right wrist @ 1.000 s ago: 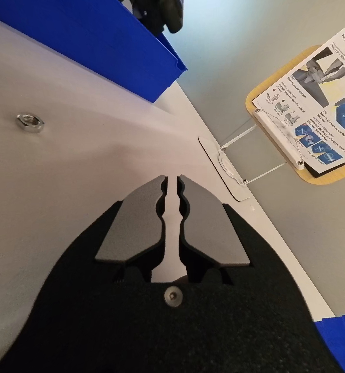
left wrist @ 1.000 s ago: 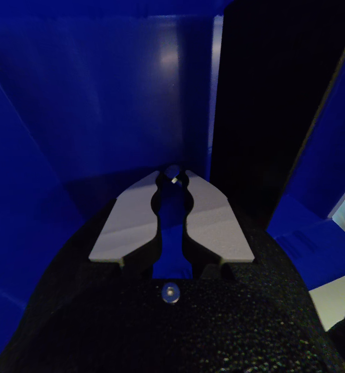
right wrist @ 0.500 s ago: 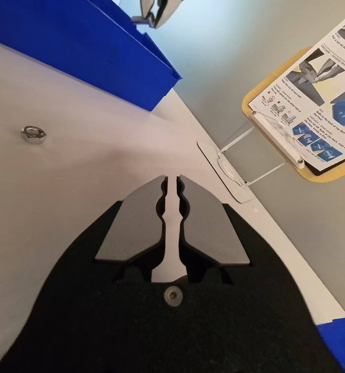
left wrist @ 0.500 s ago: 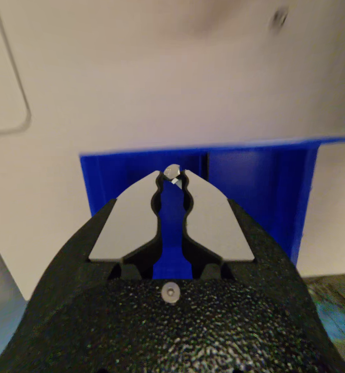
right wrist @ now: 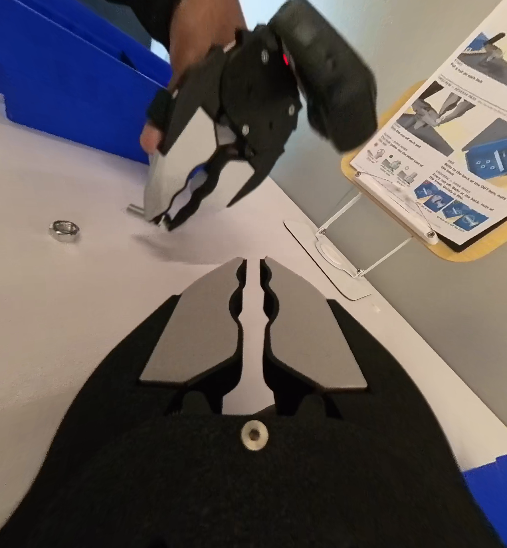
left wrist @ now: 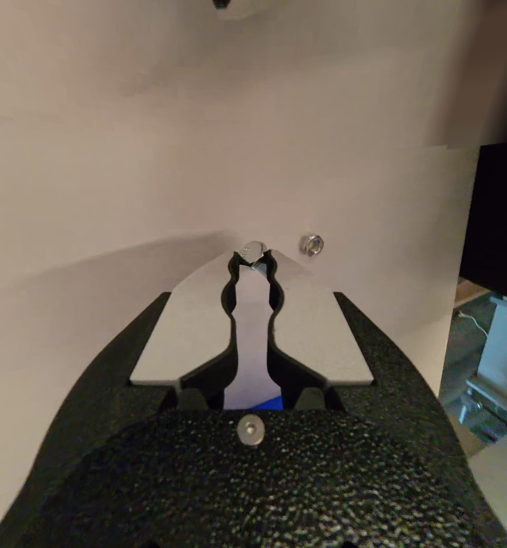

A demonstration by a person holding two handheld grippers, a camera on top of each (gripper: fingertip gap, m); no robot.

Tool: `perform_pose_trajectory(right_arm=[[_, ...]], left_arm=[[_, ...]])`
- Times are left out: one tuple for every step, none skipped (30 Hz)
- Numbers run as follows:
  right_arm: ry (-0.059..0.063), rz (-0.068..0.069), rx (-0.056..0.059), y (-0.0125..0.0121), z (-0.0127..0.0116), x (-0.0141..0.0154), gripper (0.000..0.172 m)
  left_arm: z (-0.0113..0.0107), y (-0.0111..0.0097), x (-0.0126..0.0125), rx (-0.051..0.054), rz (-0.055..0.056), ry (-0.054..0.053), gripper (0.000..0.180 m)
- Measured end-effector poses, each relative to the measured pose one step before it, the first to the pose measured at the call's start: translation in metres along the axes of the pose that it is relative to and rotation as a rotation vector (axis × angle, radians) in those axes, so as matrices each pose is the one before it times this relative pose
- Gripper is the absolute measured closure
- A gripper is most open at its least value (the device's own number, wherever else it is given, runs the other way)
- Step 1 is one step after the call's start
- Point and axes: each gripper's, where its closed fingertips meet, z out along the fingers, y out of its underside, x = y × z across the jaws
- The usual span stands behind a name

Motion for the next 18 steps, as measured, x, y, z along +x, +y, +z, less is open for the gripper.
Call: perform_pose_trajectory(right_arm=[[-0.0036,-0.0109,-0.0032,-0.00043,-0.00006,-0.00133,0.164],[-0.0021,-0.0102,-0.0009,-0.00077,-0.00020,-0.00125,0.164],[-0.0017,-0.0072,0.0014,-0.00101,-0.00032,-0.00096,0.164],[-0.0024,-0.0026,0.0019,-0.00093,-0.00022,-0.00098,0.164],[-0.0016,-0.0004,0.0014,-0.00079,-0.00021,-0.00075,0.164],[0.0015,-0.0021,0.0007,-0.00064,-0.00009,-0.00012,0.164],[0.0068,-0.0057,0.0009,-0.00073,-0.00023,0.00090,0.164],[0.0127,-0.0058,0.0042,-0.00116,-0.00053,0.00214,0.164],[0.0139,-0.0020,0.0052,-0.00171,-0.00090,0.00245,0.165],[0.0107,0.0026,0.0045,-0.00160,-0.00075,0.00245,0.165],[0.0076,0.0047,0.0023,-0.00091,-0.00060,0.00198,0.165],[0.0073,0.0030,0.0004,-0.00012,-0.00054,0.00182,0.164],[0.0070,0.0012,0.0002,-0.00030,-0.00033,0.00164,0.164],[0.0035,0.0015,0.0001,-0.00006,-0.00021,0.00080,0.164],[-0.0003,0.0019,-0.0013,0.00028,0.00025,0.00001,0.164],[0.0001,-0.0007,-0.0024,0.00051,0.00044,-0.00033,0.164],[-0.0001,-0.0032,-0.0022,0.00023,0.00047,-0.00071,0.164],[-0.0022,-0.0026,-0.0008,0.00019,0.00016,-0.00102,0.164]], left_arm=[[0.00758,-0.00206,-0.00002,-0.0308,0.0052,-0.0001,0.164],[0.00777,-0.00160,0.00044,-0.0284,0.0037,-0.0031,0.164],[0.00712,-0.00133,0.00069,-0.0252,-0.0050,0.0035,0.164],[0.00645,-0.00125,-0.00013,-0.0202,-0.0131,0.0000,0.164],[0.00481,-0.00095,-0.00009,-0.0153,-0.0159,-0.0003,0.163],[-0.00007,-0.00574,0.00186,0.0275,-0.0122,0.0094,0.163],[-0.00030,-0.00271,-0.00089,0.0128,-0.0180,-0.0093,0.163],[0.00016,-0.00048,-0.00187,0.0035,-0.0215,-0.0166,0.163],[-0.00002,0.00029,-0.00048,0.0053,-0.0234,-0.0032,0.161],[-0.00020,-0.00069,0.00119,0.0192,-0.0240,0.0026,0.158],[-0.00210,-0.00171,0.00103,0.0348,-0.0253,0.0034,0.156],[-0.00419,-0.00188,0.00053,0.0402,-0.0290,0.0019,0.152],[-0.00648,-0.00163,-0.00059,0.0441,-0.0330,-0.0027,0.148],[-0.00928,-0.00153,-0.00303,0.0472,-0.0327,-0.0153,0.147],[-0.01173,-0.00125,-0.00656,0.0480,-0.0332,-0.0335,0.147],[-0.01329,0.00047,-0.01078,0.0367,-0.0339,-0.0541,0.147],[-0.01396,0.00321,-0.01601,0.0179,-0.0352,-0.0789,0.147],[-0.01327,0.00759,-0.02201,-0.0119,-0.0296,-0.1072,0.147]])
